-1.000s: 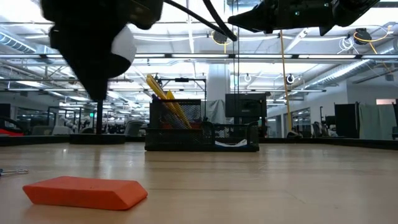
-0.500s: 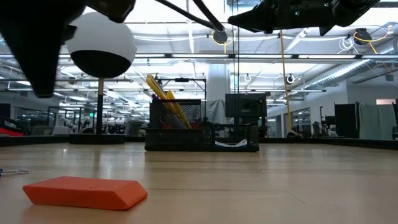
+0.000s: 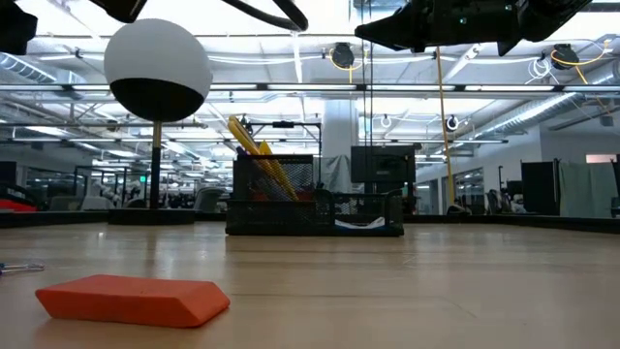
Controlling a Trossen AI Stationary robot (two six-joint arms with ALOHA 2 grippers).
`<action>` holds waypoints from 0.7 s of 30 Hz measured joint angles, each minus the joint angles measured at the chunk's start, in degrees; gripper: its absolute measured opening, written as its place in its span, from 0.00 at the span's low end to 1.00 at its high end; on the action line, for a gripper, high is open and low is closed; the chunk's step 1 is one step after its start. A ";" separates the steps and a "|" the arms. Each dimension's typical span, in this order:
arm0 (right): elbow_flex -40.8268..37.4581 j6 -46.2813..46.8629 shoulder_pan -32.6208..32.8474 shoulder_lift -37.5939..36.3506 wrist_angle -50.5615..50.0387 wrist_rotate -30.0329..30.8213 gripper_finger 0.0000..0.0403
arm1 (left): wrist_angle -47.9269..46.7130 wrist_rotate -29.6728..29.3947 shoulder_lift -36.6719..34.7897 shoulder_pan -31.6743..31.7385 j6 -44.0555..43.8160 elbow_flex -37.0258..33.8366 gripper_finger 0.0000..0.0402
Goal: Pick and place office supplies into organizer
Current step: Put the blue binder clip into the desk organizer
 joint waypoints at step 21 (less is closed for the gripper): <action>0.00 0.00 0.01 0.00 0.00 -0.01 0.27 | 0.19 -8.76 0.00 0.11 3.66 0.00 0.18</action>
